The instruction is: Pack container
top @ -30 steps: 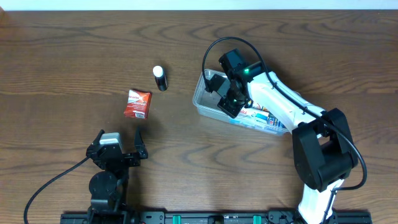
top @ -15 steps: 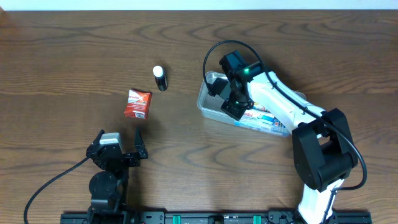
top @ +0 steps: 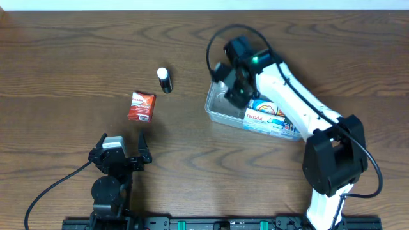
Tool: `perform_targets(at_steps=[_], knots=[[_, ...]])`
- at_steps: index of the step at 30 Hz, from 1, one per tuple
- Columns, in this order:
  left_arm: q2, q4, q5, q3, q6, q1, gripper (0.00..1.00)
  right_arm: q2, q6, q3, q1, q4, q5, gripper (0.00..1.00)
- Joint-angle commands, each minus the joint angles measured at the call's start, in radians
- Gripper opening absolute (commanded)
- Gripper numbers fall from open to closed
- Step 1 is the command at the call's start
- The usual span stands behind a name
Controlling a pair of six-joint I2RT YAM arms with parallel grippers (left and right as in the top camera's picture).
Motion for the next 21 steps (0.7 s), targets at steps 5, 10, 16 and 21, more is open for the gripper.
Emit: perform_targets(at_steps=[5, 10, 16, 21], knots=[[-0.004, -0.024, 0.014, -0.007, 0.018, 0.006, 0.98, 0.002, 0.295, 0.249, -0.072, -0.204, -0.01, 0.01], [-0.004, -0.024, 0.014, -0.007, 0.017, 0.006, 0.98, -0.004, 0.442, 0.283, -0.209, -0.353, -0.01, 0.01], [-0.004, -0.024, 0.014, -0.007, 0.017, 0.006, 0.98, -0.005, 0.482, 0.283, -0.39, -0.441, -0.015, 0.01], [-0.004, -0.024, 0.014, -0.007, 0.018, 0.006, 0.98, -0.005, 0.482, 0.282, -0.494, -0.499, -0.021, 0.27]])
